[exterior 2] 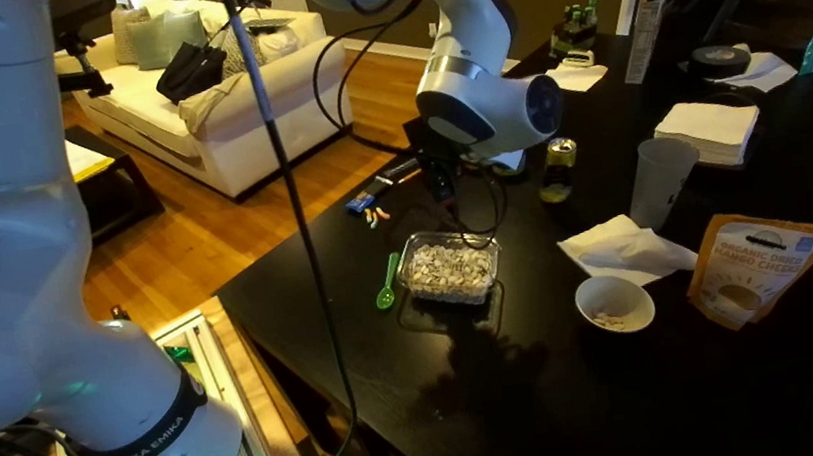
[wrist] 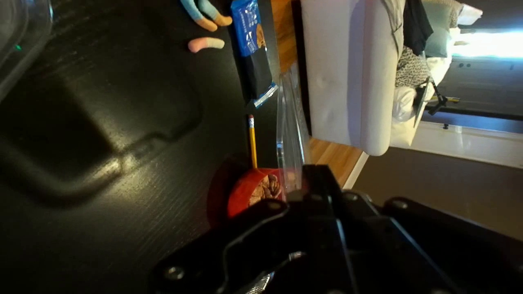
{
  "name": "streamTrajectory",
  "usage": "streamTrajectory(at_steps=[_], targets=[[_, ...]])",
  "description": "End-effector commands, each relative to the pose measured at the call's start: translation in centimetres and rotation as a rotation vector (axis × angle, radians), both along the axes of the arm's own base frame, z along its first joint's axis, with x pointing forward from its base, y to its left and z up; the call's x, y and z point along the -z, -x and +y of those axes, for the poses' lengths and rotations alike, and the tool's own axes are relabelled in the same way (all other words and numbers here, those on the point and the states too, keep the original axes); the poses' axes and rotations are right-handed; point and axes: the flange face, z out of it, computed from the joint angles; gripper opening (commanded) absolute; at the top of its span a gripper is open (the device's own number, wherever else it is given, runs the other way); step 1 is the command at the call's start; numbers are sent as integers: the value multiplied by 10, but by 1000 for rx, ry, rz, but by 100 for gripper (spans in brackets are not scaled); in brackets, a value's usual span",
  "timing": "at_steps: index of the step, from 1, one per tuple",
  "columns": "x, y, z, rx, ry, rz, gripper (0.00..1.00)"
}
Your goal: Put the transparent lid on the transparent bowl
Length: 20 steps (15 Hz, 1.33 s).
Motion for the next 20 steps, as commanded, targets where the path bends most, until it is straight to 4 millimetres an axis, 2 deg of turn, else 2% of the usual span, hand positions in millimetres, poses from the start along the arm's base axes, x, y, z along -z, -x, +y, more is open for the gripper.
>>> streamTrajectory(at_steps=[1,4,5,7,11,15,20], targets=[[-8,40,-16,61,-18,48,0],[-3,62,-28,39,57,102,0],[5,42,-27,41,23,73,1],[7,53,-30,42,37,90,1],[5,56,-29,41,40,92,0],[-6,65,-55,73,9,108,0],[-18,83,-102,61,-104,144,0]])
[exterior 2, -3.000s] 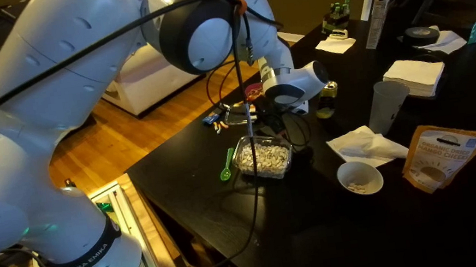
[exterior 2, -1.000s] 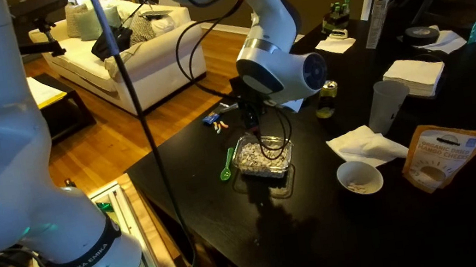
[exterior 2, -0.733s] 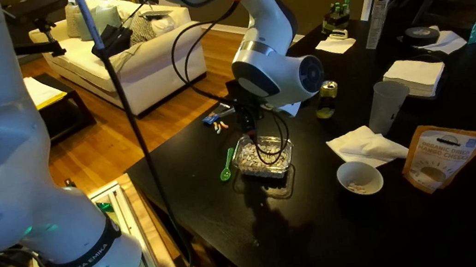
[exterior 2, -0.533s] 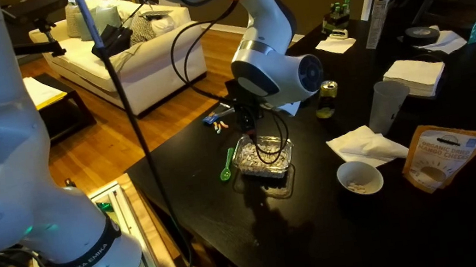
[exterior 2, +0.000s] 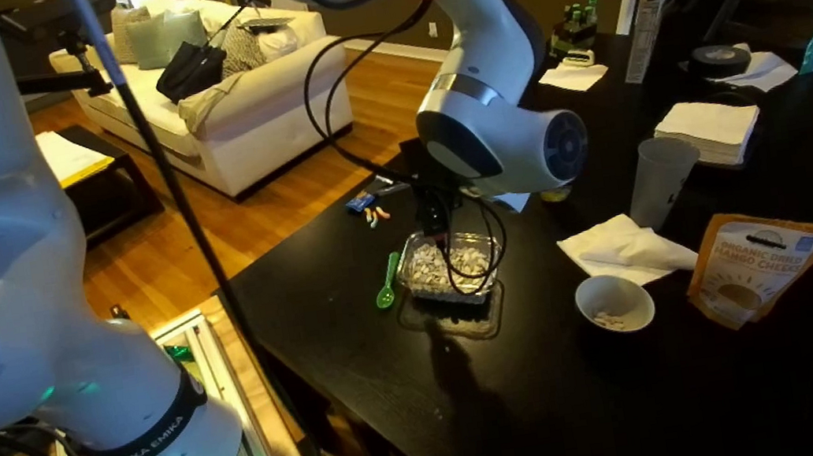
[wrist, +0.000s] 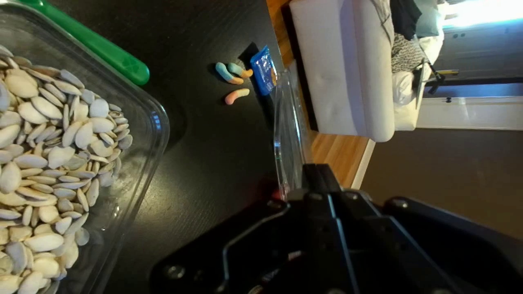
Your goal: Put the transparent lid on the transparent bowl
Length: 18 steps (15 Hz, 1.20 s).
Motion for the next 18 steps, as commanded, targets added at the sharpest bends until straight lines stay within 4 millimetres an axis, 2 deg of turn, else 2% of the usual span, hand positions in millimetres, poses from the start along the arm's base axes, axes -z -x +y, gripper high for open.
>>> streamTrajectory(at_steps=[1,4,9,13,18], targets=[[-14,20,-31,-22,-83,16,0],[-14,31,-60,-52,-149,25,0],[3,47,-107,-42,-191,54,0],[28,42,-132,15,-184,83,0],[58,32,-151,11,-184,132,0]])
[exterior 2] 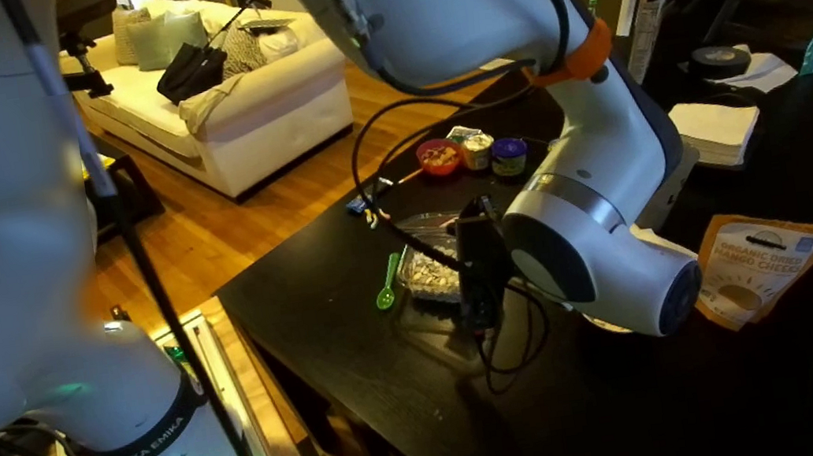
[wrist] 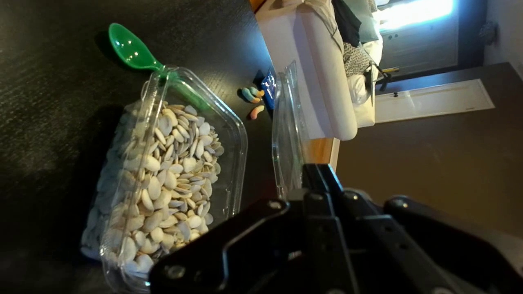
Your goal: Put the transparent lid on the transparent bowl
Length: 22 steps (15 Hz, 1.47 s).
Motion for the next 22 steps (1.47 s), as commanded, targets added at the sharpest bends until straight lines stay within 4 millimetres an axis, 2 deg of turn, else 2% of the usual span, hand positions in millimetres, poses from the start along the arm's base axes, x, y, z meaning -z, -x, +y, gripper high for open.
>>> streamTrajectory(at_steps=[1,10,22], targets=[[17,-11,-17,-25,-18,35,0],[38,-6,-38,-92,-94,120,0],[69,-22,-41,-117,-149,150,0]])
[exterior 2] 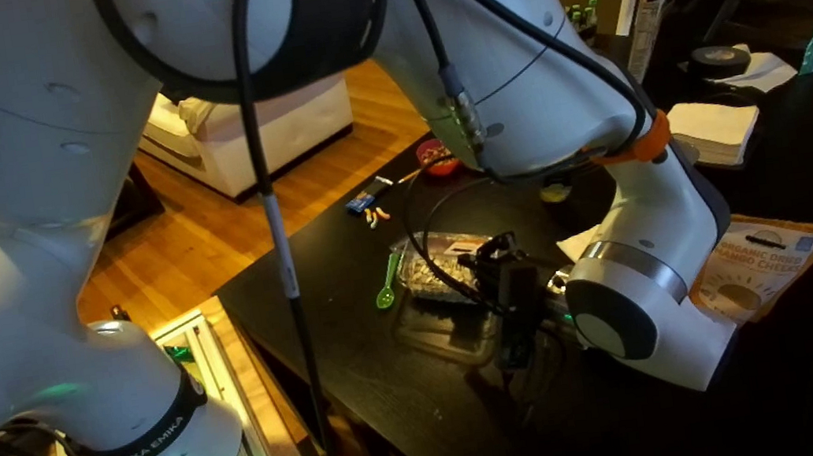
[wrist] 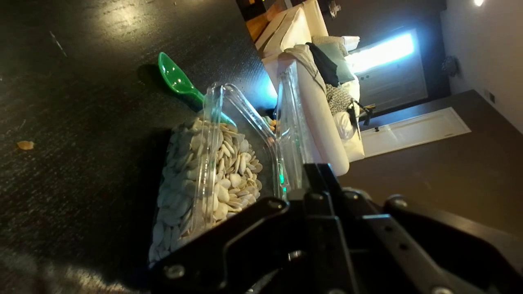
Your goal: Put the transparent lid on the transparent bowl
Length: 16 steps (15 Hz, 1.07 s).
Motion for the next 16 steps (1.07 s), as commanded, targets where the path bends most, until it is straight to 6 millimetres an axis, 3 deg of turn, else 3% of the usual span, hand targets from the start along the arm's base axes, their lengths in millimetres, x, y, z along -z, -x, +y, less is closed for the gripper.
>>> streamTrajectory(at_steps=[1,5,7,16], targets=[[7,-7,-6,-24,-29,25,0],[14,-11,-8,-28,-36,29,0],[16,-13,-10,-27,-32,31,28],[13,-16,-13,21,67,76,88]])
